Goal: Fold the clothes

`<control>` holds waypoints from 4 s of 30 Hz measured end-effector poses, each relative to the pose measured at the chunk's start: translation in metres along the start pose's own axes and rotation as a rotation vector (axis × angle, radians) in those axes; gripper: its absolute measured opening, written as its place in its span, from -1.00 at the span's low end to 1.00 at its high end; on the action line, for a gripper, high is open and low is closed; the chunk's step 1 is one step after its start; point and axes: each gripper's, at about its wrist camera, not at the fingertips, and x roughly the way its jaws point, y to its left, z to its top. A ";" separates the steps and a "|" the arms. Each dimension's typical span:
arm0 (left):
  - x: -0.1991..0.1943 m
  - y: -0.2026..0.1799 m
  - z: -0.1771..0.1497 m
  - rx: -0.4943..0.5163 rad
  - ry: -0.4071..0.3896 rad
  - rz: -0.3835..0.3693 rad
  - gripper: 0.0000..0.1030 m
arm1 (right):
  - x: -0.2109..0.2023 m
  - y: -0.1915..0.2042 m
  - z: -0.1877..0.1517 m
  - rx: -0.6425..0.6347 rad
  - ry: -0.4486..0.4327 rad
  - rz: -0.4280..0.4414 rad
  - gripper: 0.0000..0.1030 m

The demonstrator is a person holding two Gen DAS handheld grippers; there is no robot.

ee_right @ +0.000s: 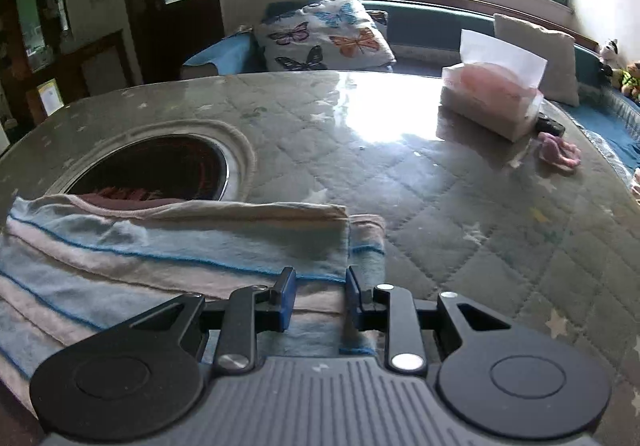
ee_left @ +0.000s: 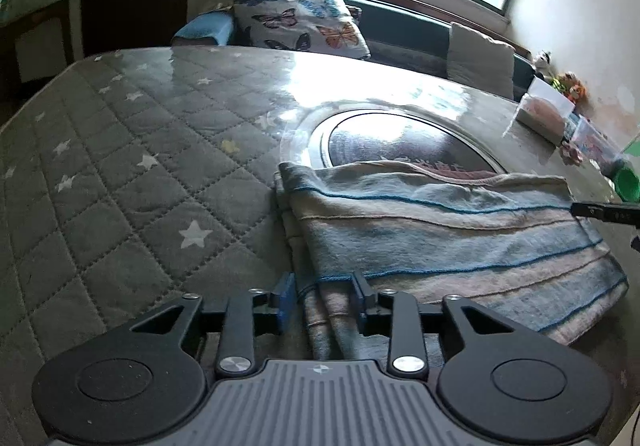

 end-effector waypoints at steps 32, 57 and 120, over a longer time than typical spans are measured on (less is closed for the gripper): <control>-0.007 0.037 0.017 -0.184 0.019 -0.108 -0.12 | -0.055 0.311 -0.058 -0.783 -0.014 0.490 -0.14; 0.018 0.011 0.045 -0.415 0.084 -0.213 -0.71 | -0.098 0.238 -0.023 -0.391 -0.109 0.575 -0.89; 0.053 -0.211 0.010 0.258 0.121 -0.214 0.15 | -0.034 -0.016 -0.012 0.059 -0.078 0.268 -0.40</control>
